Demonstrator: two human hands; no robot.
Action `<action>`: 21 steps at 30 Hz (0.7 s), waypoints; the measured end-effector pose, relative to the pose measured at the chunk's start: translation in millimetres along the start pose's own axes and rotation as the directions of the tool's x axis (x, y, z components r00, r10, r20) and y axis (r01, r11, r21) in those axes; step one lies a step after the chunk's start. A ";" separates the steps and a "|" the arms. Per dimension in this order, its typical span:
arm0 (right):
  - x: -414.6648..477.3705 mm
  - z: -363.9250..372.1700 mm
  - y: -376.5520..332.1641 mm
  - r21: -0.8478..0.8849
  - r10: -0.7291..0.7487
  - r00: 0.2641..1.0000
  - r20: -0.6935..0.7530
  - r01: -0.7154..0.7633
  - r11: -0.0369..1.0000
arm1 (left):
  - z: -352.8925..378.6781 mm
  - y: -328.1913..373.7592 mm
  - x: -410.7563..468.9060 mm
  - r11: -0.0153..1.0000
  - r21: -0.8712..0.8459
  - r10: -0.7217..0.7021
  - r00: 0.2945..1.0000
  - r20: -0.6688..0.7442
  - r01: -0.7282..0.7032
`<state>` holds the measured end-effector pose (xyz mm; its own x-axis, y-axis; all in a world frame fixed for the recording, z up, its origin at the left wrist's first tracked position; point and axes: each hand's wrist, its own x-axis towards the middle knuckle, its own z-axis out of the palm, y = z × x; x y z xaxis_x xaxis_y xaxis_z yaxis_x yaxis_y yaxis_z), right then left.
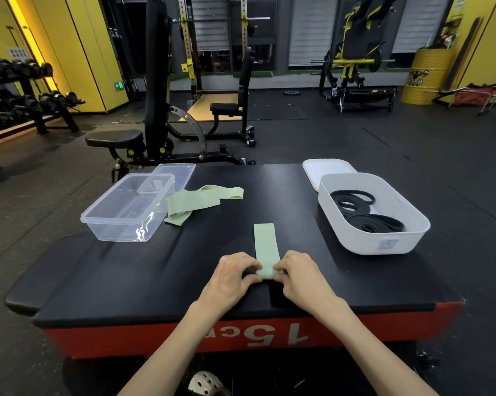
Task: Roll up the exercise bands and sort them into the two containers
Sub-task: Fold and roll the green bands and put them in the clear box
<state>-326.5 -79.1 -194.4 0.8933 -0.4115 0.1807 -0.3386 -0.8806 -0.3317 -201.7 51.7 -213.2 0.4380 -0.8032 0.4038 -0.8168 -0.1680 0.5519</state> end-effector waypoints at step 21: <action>9.5 1.0 7.0 0.052 -0.062 0.998 -0.017 0.062 0.997 | -2.8 -3.2 12.2 0.995 0.094 0.041 0.999 0.034 -0.044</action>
<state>-320.1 -89.0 -195.9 0.9072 -0.3605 0.2166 -0.2663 -0.8911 -0.3675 -192.7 44.0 -208.0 0.3911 -0.8283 0.4012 -0.8671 -0.1854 0.4624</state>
